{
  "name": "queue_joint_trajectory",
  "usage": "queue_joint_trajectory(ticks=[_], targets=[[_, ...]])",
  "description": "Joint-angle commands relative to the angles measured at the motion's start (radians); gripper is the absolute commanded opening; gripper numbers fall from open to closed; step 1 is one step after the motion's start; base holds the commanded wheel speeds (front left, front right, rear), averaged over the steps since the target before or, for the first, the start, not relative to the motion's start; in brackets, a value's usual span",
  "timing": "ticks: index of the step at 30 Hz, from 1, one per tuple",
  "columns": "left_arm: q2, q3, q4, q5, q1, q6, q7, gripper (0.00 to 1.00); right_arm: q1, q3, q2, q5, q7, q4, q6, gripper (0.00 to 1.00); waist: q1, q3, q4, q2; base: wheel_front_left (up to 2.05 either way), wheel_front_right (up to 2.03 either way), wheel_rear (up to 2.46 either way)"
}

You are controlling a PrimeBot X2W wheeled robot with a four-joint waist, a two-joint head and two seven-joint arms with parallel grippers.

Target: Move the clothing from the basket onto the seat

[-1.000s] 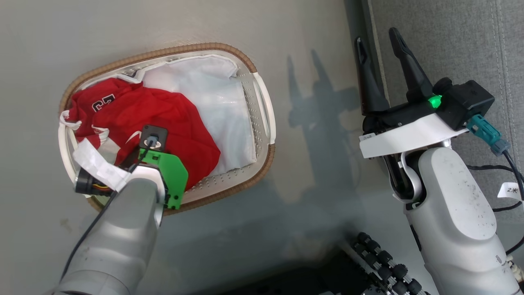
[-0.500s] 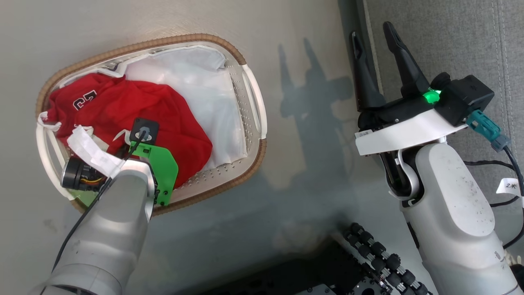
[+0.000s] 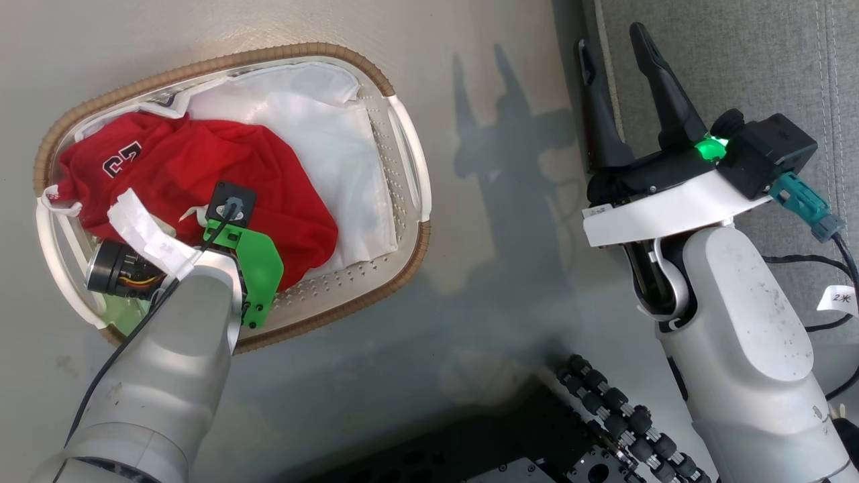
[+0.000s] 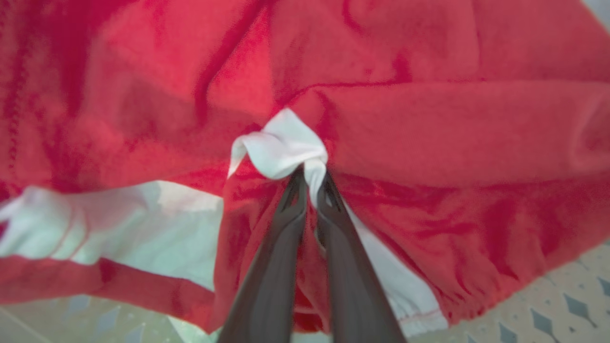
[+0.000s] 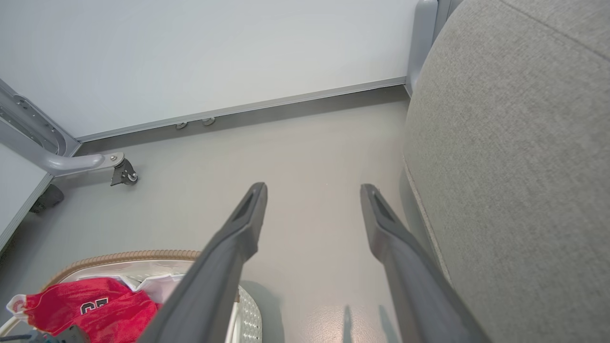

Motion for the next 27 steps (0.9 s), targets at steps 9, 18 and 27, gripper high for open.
queue_joint_trajectory(ticks=[9, 18, 27], targets=[[-0.004, 0.008, 0.001, -0.034, 0.028, -0.03, -0.075, 0.0, 0.005, -0.016, -0.003, -0.016, -0.002, 0.02, -0.001, 1.0, -0.0001, -0.071, 0.023, 0.0, 0.0, 0.0, 0.0], [-0.049, 0.033, 0.001, -0.105, 0.129, -0.092, -0.201, 0.0, 0.082, -0.035, -0.004, -0.06, -0.002, 0.057, -0.001, 1.0, -0.0001, -0.273, 0.09, 0.0, 0.0, 0.0, 0.0], [-0.066, 0.023, -0.052, -0.178, 0.244, -0.147, -0.321, 0.0, 0.199, -0.056, -0.003, -0.123, -0.002, 0.108, -0.001, 1.0, -0.0001, -0.457, 0.168, 0.0, 0.0, 0.0, 0.0]])
